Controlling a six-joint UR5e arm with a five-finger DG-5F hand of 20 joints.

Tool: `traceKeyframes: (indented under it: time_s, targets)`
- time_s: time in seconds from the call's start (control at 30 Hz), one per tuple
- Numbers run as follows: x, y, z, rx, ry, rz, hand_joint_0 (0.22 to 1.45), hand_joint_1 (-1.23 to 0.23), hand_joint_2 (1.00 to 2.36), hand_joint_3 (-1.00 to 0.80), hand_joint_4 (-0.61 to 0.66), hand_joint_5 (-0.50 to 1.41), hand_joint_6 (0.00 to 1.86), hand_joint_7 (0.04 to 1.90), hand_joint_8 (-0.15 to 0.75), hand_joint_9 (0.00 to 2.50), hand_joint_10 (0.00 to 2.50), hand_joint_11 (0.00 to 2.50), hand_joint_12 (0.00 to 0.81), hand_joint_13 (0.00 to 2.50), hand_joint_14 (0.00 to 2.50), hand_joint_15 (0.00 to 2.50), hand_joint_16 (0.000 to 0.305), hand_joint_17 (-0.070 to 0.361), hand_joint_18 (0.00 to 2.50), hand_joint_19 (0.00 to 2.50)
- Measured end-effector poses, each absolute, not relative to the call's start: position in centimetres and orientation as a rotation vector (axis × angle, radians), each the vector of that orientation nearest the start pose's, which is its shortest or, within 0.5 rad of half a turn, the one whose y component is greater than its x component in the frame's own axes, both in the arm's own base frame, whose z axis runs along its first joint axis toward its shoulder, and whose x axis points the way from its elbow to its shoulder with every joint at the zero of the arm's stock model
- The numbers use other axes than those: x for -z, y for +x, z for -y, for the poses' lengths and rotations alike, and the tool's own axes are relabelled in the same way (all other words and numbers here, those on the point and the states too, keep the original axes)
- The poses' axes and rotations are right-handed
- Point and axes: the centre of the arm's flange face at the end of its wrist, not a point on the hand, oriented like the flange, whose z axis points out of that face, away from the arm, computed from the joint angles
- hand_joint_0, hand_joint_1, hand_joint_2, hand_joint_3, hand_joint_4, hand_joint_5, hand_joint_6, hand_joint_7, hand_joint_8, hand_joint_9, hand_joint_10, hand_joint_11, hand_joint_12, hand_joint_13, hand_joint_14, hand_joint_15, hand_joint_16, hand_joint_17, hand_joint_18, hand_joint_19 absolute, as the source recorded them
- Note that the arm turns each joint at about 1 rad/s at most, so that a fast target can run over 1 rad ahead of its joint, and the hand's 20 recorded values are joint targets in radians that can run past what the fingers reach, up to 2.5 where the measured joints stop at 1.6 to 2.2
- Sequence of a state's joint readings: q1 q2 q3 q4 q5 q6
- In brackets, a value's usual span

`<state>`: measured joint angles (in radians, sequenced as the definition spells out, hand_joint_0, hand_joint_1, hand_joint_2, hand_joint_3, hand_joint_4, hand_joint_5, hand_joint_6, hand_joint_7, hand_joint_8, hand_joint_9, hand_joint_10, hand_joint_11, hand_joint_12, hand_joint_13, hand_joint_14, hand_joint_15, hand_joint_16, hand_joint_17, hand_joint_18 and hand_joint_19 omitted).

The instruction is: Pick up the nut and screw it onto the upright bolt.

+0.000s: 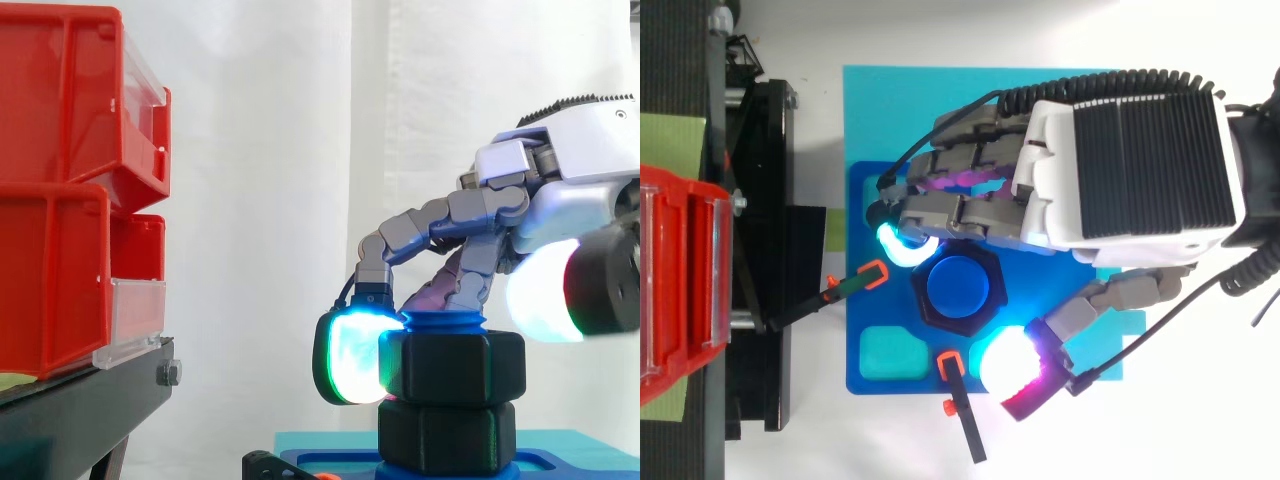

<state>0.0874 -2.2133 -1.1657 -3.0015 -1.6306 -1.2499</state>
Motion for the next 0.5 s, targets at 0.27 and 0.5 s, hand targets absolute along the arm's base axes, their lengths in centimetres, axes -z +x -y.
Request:
traceKeyframes:
  time_s: [0.27, 0.5]
  targets:
    - [-30.9, 73.6, 6.5, -0.356, 0.147, -1.663, 0.37, -0.24, 1.0, -0.5, 0.05, 0.11, 0.5, 1.32, 0.155, 1.34, 0.0, 0.0, 0.315, 0.72, 0.0, 0.0, 0.045, 0.101, 0.62, 0.24]
    - [-32.2, 73.6, 7.1, -0.328, 0.131, -1.68, 0.39, -0.23, 1.0, -0.5, 0.05, 0.12, 0.5, 1.38, 0.166, 1.48, 0.0, 0.0, 0.303, 0.86, 0.0, 0.0, 0.043, 0.097, 0.78, 0.22]
